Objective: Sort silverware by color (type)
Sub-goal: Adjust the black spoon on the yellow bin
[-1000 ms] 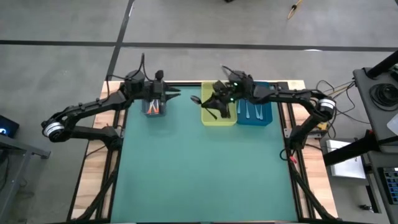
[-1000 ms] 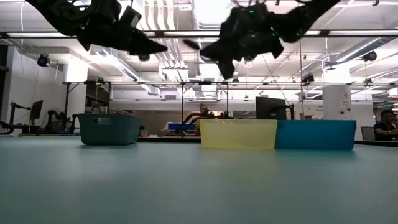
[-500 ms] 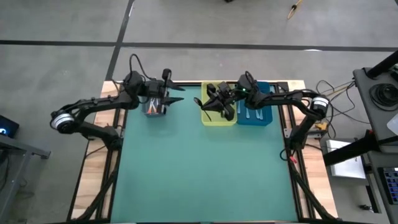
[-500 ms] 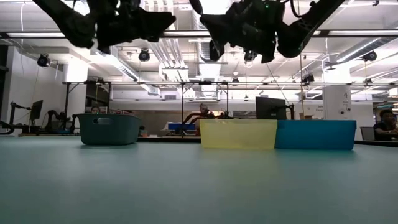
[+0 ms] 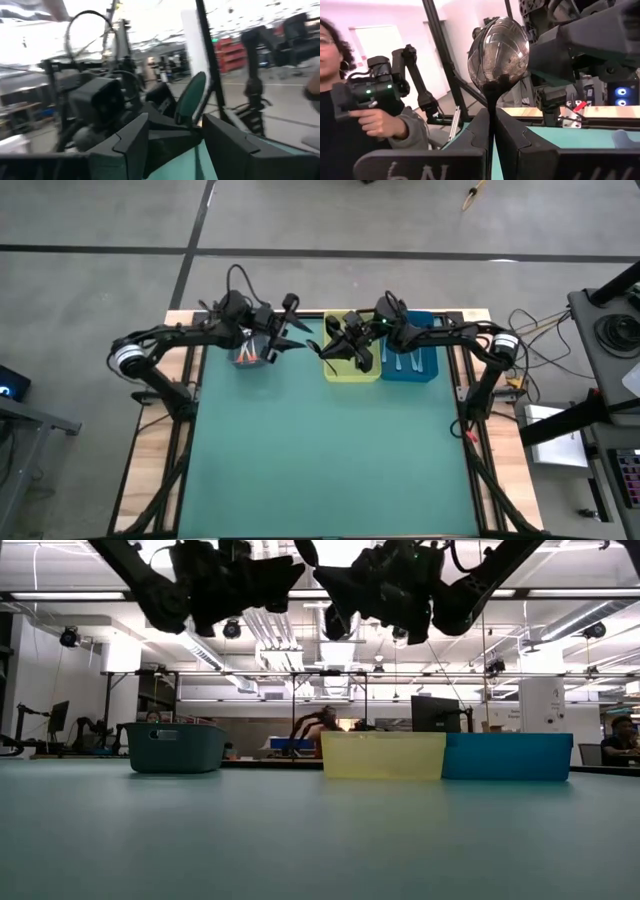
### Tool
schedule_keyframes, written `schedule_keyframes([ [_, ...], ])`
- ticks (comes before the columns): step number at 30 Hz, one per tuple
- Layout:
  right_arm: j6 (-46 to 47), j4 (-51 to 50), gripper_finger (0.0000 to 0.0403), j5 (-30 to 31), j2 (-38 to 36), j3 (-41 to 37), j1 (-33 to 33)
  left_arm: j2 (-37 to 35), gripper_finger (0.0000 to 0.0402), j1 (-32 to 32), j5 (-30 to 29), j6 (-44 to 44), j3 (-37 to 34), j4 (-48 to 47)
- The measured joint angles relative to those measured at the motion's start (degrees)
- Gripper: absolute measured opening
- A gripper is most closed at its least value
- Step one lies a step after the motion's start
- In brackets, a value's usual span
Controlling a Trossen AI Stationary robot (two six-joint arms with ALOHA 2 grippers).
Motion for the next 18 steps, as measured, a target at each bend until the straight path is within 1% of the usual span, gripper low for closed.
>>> schedule_keyframes([
  [4,0.0,-0.3,0.0009,-0.4,0.5,0.4,0.0,2.8,0.0166,-0.8,5.0,-1.0,3.3,0.0],
  [6,0.0,-0.3,0.0009,-0.4,0.5,0.4,0.0,3.8,0.0166,-1.5,6.2,-1.1,4.6,0.1],
  [12,-0.3,-0.3,0.0009,-0.4,0.5,0.4,0.0,4.7,0.0166,-2.7,6.6,-1.0,6.8,0.1],
  [18,-0.6,-0.3,0.0009,-0.3,0.5,0.4,0.0,4.6,0.0161,-3.1,6.6,-0.5,6.9,1.1],
])
